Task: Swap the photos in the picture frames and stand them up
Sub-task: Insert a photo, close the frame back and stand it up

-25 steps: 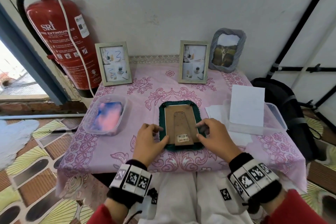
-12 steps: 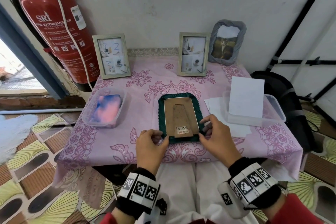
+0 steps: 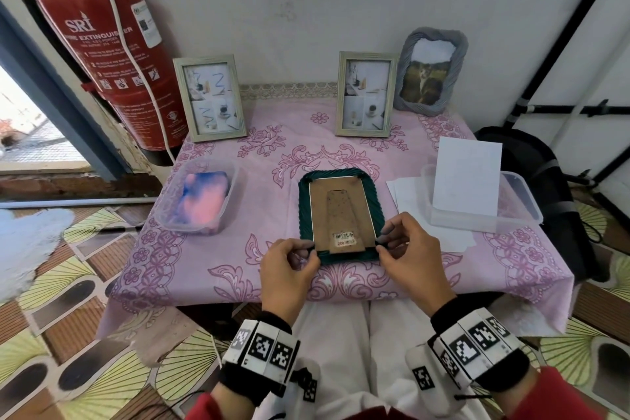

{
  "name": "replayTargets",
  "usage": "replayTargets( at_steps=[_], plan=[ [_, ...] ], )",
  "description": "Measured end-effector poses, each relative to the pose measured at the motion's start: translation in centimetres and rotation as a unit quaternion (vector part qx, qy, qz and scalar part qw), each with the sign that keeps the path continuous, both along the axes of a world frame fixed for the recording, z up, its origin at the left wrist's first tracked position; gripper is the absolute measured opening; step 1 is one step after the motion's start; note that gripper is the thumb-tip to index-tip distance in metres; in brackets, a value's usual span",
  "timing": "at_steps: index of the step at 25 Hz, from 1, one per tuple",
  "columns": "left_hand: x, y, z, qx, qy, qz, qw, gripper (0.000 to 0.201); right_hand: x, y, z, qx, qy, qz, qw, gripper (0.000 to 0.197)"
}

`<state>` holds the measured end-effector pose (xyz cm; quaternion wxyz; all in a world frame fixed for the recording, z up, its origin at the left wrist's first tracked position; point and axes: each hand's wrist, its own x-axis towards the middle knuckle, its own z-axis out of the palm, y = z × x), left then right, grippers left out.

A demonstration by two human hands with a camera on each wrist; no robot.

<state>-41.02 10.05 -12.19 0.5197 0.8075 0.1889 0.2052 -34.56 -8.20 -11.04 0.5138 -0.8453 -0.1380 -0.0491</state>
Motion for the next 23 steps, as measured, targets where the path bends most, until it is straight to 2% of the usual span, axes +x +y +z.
replayTargets(
  at_steps=[4,8,13,23],
  plan=[
    [-0.2,0.3,0.0,0.003,-0.009,-0.019,1.000,0.016,0.3,-0.2,-0.2,0.004,0.011,0.003,1.000,0.028],
    [-0.2,0.2,-0.1,0.020,-0.003,0.007,1.000,0.012,0.6,-0.4,0.0,-0.010,0.007,0.019,1.000,0.029],
    [-0.3,0.0,0.1,-0.032,0.001,-0.007,0.999,0.010,0.5,-0.4,0.3,-0.019,-0.010,0.035,0.999,0.027],
    [-0.4,0.2,0.5,-0.039,-0.003,-0.034,0.999,0.004,0.6,-0.4,1.2,-0.065,-0.028,0.071,0.995,0.029]
  ],
)
